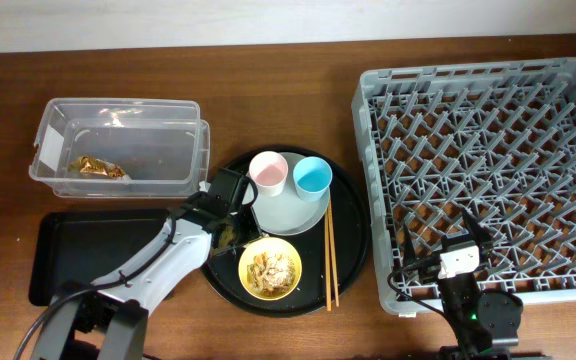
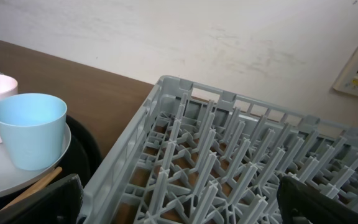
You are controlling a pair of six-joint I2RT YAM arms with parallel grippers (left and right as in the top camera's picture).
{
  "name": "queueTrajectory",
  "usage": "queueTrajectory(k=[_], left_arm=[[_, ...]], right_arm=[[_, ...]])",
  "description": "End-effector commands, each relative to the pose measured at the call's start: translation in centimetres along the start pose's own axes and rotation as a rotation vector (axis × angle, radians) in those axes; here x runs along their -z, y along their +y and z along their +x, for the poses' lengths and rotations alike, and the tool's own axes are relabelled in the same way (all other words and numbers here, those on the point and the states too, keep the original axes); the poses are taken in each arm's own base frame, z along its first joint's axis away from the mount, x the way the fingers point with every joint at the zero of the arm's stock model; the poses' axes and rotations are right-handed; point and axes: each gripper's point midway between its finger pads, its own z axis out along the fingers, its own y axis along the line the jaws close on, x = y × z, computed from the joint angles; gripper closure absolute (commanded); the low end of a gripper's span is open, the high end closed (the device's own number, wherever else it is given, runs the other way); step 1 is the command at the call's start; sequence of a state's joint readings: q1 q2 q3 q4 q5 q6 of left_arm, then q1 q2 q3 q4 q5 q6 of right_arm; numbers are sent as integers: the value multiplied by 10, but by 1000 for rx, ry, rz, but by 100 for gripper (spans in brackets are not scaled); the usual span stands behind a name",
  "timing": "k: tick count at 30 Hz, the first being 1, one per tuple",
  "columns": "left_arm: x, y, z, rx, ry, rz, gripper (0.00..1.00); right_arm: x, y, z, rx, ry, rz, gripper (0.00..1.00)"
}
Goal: Sort waste into correct bins and load items into the dishwasher rack
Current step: 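Grasp the white tissue with the left gripper and drop it in the clear bin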
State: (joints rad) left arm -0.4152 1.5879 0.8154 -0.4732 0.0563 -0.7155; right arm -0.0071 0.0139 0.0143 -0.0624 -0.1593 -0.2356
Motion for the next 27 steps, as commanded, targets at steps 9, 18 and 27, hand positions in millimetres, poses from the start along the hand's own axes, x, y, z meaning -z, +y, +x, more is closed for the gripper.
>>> queueTrajectory(k=[9,18,27], left_arm=[[-19,11,15,-2,68,-47,74],[122,-33,-99,-183,-347,-93,81],[171,70,-213,127,-634,-322,76]], right_arm=[[0,0,3,-7,1,3,2],[0,0,3,-8,1,3,2],[0,0,3,-8,1,3,2]])
